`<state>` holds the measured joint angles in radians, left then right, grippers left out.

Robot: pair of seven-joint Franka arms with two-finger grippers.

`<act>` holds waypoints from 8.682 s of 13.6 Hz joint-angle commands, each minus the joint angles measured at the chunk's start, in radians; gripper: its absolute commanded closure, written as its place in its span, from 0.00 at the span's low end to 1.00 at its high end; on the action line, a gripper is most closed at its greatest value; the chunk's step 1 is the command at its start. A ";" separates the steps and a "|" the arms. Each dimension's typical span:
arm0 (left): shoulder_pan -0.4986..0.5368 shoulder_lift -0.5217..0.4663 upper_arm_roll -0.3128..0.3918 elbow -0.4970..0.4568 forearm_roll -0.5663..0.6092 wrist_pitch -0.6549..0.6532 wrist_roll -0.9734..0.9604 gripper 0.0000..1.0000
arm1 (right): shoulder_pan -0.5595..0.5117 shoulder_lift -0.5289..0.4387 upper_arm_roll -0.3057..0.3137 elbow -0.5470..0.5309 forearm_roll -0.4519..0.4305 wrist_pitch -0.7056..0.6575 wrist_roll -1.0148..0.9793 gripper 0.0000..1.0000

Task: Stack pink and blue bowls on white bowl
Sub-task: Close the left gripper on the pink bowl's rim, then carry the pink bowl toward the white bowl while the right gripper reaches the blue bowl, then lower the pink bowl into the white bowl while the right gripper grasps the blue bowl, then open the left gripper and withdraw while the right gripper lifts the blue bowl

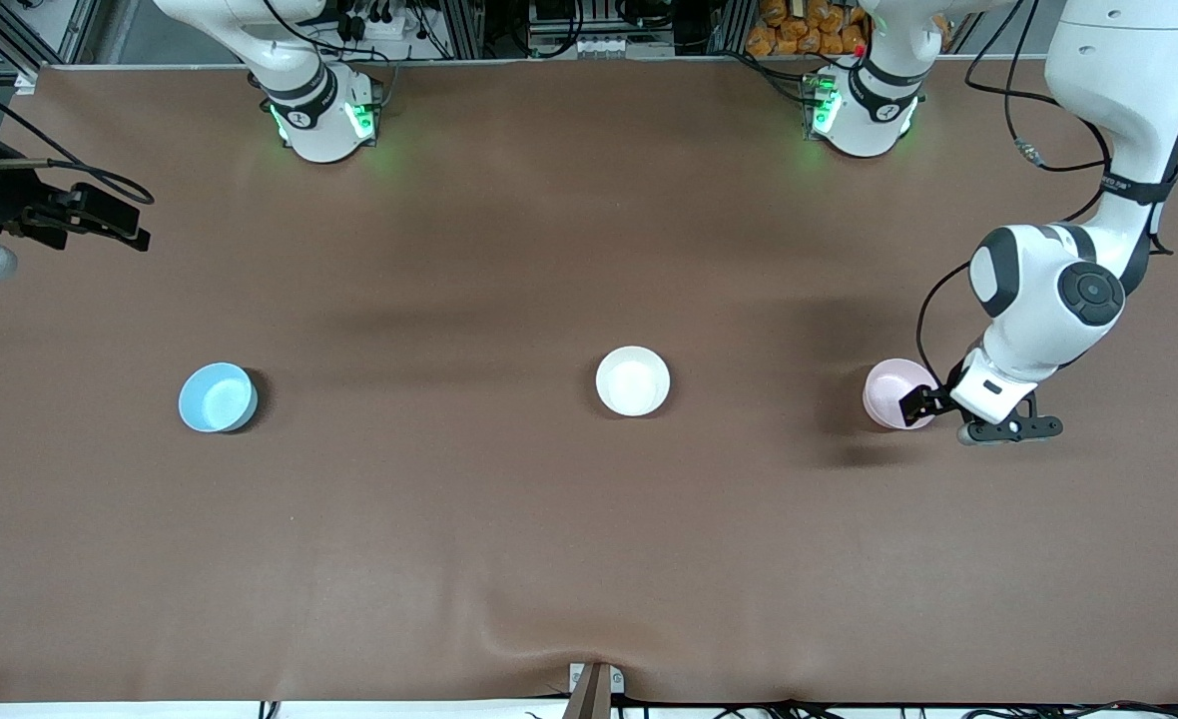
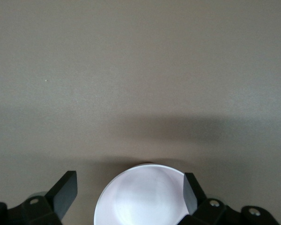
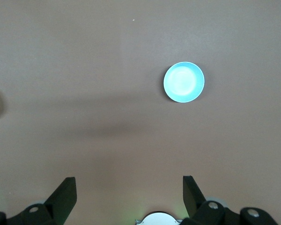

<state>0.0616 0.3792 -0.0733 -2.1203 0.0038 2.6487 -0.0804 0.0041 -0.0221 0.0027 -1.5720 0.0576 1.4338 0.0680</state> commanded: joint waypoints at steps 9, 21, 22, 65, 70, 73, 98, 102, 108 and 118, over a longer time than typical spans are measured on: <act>0.052 0.027 -0.006 -0.001 -0.021 0.013 0.066 0.00 | 0.014 0.005 -0.006 -0.005 -0.013 0.000 0.018 0.00; 0.253 -0.025 -0.158 -0.116 -0.021 0.013 0.168 0.00 | 0.007 0.030 -0.006 -0.008 -0.082 -0.009 0.018 0.00; 0.254 -0.023 -0.160 -0.119 -0.021 0.013 0.169 0.10 | 0.005 0.030 -0.006 -0.010 -0.082 -0.009 0.015 0.00; 0.075 0.003 -0.419 0.054 -0.005 -0.056 -0.467 1.00 | -0.260 0.356 -0.013 -0.571 -0.056 0.967 -0.177 0.00; 0.002 0.015 -0.415 0.054 -0.004 -0.049 -0.573 1.00 | -0.280 0.424 -0.012 -0.565 -0.050 1.062 -0.174 0.00; -0.061 0.018 -0.415 0.078 -0.004 -0.044 -0.663 1.00 | -0.280 0.450 -0.012 -0.553 0.016 1.064 -0.177 0.00; -0.246 0.114 -0.405 0.316 0.278 -0.267 -1.082 0.00 | -0.251 0.314 -0.003 -0.332 0.148 0.633 -0.185 1.00; -0.194 0.023 -0.410 0.514 0.260 -0.634 -0.934 0.00 | -0.158 0.251 -0.003 -0.329 0.166 0.594 -0.171 1.00; 0.070 -0.147 -0.424 0.516 0.150 -0.785 -0.581 0.00 | 0.123 0.232 -0.004 -0.312 0.166 0.623 0.040 1.00; 0.063 -0.321 -0.170 0.568 -0.010 -0.947 -0.188 0.00 | 0.551 0.376 -0.006 -0.292 0.163 0.963 0.764 1.00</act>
<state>0.2232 0.0922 -0.3745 -1.5527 0.0231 1.7381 -0.3403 0.4984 0.2978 0.0124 -1.8883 0.2114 2.3284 0.7165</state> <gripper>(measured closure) 0.000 0.969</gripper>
